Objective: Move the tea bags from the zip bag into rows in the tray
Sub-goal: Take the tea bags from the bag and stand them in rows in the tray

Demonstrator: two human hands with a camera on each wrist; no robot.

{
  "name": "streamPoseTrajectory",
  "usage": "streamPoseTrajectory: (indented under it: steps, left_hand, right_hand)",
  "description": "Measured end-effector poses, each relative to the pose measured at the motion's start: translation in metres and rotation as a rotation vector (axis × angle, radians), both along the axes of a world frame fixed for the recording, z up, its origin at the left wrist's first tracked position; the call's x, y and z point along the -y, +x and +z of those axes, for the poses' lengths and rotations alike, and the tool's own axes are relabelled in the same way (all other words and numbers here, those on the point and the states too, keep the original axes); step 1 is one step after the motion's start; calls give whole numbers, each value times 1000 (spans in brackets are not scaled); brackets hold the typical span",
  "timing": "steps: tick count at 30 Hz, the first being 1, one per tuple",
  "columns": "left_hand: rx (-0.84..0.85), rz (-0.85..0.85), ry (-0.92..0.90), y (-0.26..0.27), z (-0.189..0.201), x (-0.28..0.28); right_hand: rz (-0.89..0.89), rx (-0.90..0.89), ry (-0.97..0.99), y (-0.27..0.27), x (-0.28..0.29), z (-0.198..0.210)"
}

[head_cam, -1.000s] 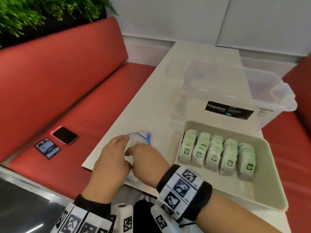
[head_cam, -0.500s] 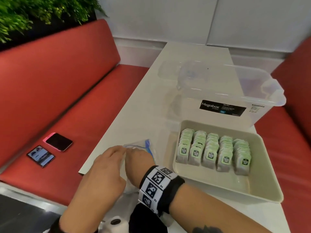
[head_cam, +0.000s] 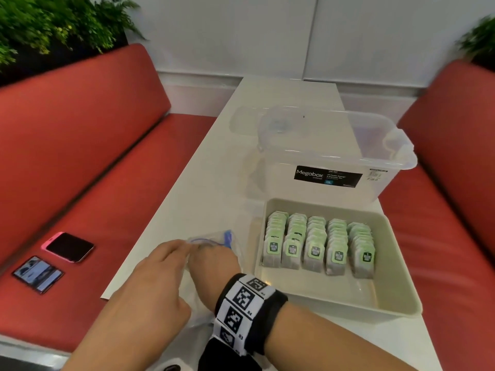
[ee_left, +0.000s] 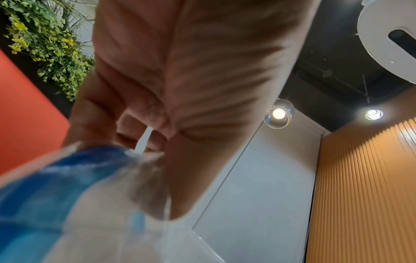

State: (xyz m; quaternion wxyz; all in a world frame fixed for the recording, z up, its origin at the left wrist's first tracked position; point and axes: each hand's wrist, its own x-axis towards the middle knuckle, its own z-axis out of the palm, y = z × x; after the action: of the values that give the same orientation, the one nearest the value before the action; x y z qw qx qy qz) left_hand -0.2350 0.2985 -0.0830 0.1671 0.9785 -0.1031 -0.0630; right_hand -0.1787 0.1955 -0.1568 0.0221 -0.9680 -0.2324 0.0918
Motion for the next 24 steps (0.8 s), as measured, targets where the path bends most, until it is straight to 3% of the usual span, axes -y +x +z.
streamPoseTrajectory:
  steps: [3,7,17,24]
  left_hand:
    - [1,-3,-18,2,2,2]
    - [5,-5,-35,6,6,5]
    - [24,2,-30,10,7,17]
    - [63,90,-81,34,-13,4]
  right_hand:
    - [8,46,-29,0,4,3]
    - [-13,95,123,-2,9,6]
    - [33,-5,202,-3,26,12]
    - [-73,54,565,3,39,25]
